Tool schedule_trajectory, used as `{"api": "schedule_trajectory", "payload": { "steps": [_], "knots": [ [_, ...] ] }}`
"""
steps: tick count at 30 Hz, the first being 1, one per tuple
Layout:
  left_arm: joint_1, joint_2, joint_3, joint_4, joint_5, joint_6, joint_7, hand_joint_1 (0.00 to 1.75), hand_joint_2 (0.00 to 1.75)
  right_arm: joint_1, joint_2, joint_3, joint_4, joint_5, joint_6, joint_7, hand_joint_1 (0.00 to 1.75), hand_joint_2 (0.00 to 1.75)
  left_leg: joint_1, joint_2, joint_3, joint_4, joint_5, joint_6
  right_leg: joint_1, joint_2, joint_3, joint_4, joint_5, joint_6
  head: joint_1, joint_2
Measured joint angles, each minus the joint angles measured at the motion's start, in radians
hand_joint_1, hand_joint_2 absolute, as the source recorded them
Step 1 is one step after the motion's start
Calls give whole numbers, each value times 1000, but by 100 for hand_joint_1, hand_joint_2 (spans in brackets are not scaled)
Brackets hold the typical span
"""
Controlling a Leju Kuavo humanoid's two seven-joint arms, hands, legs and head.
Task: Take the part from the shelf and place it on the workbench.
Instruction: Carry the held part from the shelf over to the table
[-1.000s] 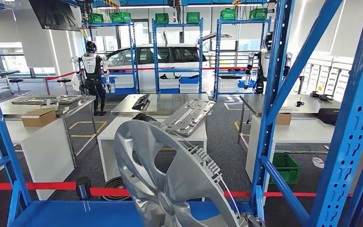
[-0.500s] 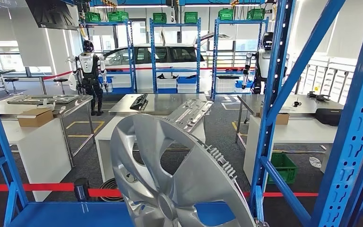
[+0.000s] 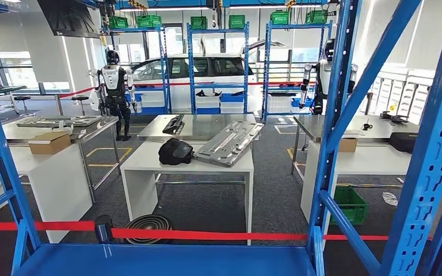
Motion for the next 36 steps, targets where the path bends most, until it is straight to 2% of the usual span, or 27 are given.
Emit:
{"api": "schedule_trajectory", "payload": {
  "steps": [2, 3, 5, 6, 7, 8, 10, 11, 12, 14, 16, 17, 18, 20, 21, 22, 23, 25, 27, 28, 30, 32, 33, 35, 36],
  "knots": [
    [-10, 1, 18, 2, -37, -8, -18, 0, 175, 10, -12, 1, -7, 44, 3, -26, 168, 175, 3, 3, -19, 42, -31, -9, -6, 0, 2, -2, 3, -10, -2, 0],
    [-15, 1, 29, 3, -52, -11, -26, 0, 175, 14, -17, 2, -9, 65, -1, -34, 168, 175, 5, 5, -42, 94, -62, -14, -8, 0, 2, -3, 3, -14, -3, 0],
    [-23, 1, 49, 5, -73, -20, -37, 0, 175, 21, -25, 3, -9, 103, -19, -41, 168, 175, 7, 7, -105, 234, -128, -21, -7, 0, 2, -2, 3, -17, -5, 0],
    [-26, 1, 58, 6, -79, -24, -40, 0, 175, 25, -28, 4, -9, 118, -30, -43, 168, 175, 8, 8, -128, 284, -143, -23, -6, 0, 2, -2, 3, -17, -5, 0],
    [-27, 1, 64, 7, -83, -27, -42, 0, 175, 28, -31, 4, -9, 130, -40, -43, 168, 175, 8, 9, -135, 298, -139, -22, -5, 0, 2, -2, 3, -17, -6, 0],
    [-29, 1, 71, 7, -84, -29, -43, 0, 175, 29, -34, 4, -9, 138, -47, -43, 168, 175, 8, 9, -120, 269, -116, -21, -4, 1, 3, -2, 3, -17, -6, 0],
    [-30, 1, 80, 7, -85, -31, -44, 0, 175, 31, -39, 5, -10, 143, -52, -43, 168, 175, 7, 9, -48, 127, -48, -11, -3, 3, 6, -2, 3, -16, -6, 0],
    [-32, 1, 83, 7, -85, -31, -44, 0, 175, 31, -40, 5, -10, 144, -53, -43, 168, 175, 4, 10, -15, 62, -27, -6, 0, 4, 6, -2, 2, -15, -6, 0],
    [-34, 1, 86, 7, -85, -31, -45, 0, 175, 31, -41, 5, -11, 144, -53, -44, 168, 175, 2, 9, 5, 21, -16, -2, 2, 5, 5, -1, 2, -12, -6, 0],
    [-38, 1, 91, 7, -85, -32, -45, 0, 175, 31, -44, 5, -11, 144, -53, -44, 168, 175, -3, 9, 11, 2, -17, 4, 5, 4, 2, -3, 4, -4, -6, 0],
    [-40, 0, 94, 7, -85, -32, -45, 0, 175, 32, -47, 5, -13, 145, -53, -44, 168, 175, 1, 10, 17, -10, -9, 15, 5, 4, -2, 3, -1, 5, -5, 0],
    [-41, 0, 95, 7, -85, -32, -46, 0, 175, 31, -48, 5, -15, 145, -54, -44, 168, 175, 3, 11, 22, -17, -3, 22, 5, 4, -12, 24, -14, 6, -4, 0],
    [-42, -1, 96, 7, -85, -32, -46, 0, 175, 31, -50, 5, -16, 147, -55, -44, 168, 175, 6, 12, 25, -23, 1, 28, 5, 3, -33, 68, -37, 4, -3, 0],
    [-43, -1, 96, 7, -86, -32, -46, 0, 175, 32, -53, 5, -16, 162, -65, -43, 168, 175, 4, 12, 24, -24, 3, 32, 3, 3, -99, 206, -92, 0, -1, 0],
    [-43, -1, 97, 7, -88, -32, -46, 0, 175, 34, -54, 6, -16, 175, -73, -43, 168, 175, 4, 12, 23, -23, 3, 32, 2, 3, -127, 265, -110, 2, -1, 0],
    [-44, -1, 97, 7, -92, -32, -46, 0, 175, 35, -56, 8, -16, 187, -81, -43, 168, 175, 4, 12, 23, -23, 3, 32, 2, 3, -140, 290, -114, 8, 0, 0],
    [-44, -1, 97, 8, -94, -32, -46, 0, 175, 36, -57, 10, -16, 196, -86, -44, 168, 175, 4, 11, 24, -22, 3, 31, 1, 3, -131, 273, -101, 16, 0, 0],
    [-45, -1, 97, 9, -99, -32, -47, 0, 175, 37, -61, 14, -16, 204, -91, -45, 168, 175, 4, 8, 25, -19, 0, 27, -2, 1, -64, 135, -46, 30, 1, 0],
    [-46, -1, 99, 10, -102, -31, -49, 0, 175, 36, -64, 18, -16, 203, -90, -50, 168, 175, -1, 6, 22, -11, -5, 18, -1, -2, -5, 19, -7, 26, 1, 0],
    [-47, -1, 101, 11, -105, -31, -50, 0, 175, 34, -65, 21, -16, 198, -89, -53, 168, 175, -3, 6, 20, -8, -6, 13, 1, -2, 5, -2, 0, 19, 1, 0],
    [-50, 0, 109, 11, -111, -32, -52, 0, 175, 28, -67, 27, -16, 185, -88, -56, 168, 175, -2, 5, 18, -5, -5, 4, 1, -1, 3, -2, 5, 5, 0, 0],
    [-52, 1, 118, 11, -113, -33, -46, 0, 175, 16, -69, 32, -15, 172, -88, -56, 168, 175, 0, 6, 7, 19, -27, -6, -4, -2, 1, -3, 12, -5, -2, 0],
    [-52, 1, 123, 10, -111, -33, -39, 0, 175, 11, -70, 35, -14, 166, -89, -56, 168, 175, 2, 6, -8, 56, -56, -11, -7, -3, 0, -5, 14, -9, -3, 0],
    [-51, 1, 127, 7, -96, -32, -21, 0, 175, 4, -73, 39, -9, 164, -89, -56, 168, 175, 6, 7, -58, 182, -129, -20, -6, -4, -5, -4, 18, -15, -6, 0],
    [-49, 2, 128, 5, -85, -31, -11, 0, 175, 2, -75, 41, -6, 166, -89, -56, 168, 175, 7, 8, -82, 243, -155, -22, -5, -4, -8, -3, 19, -16, -6, 0]
  ]
}}
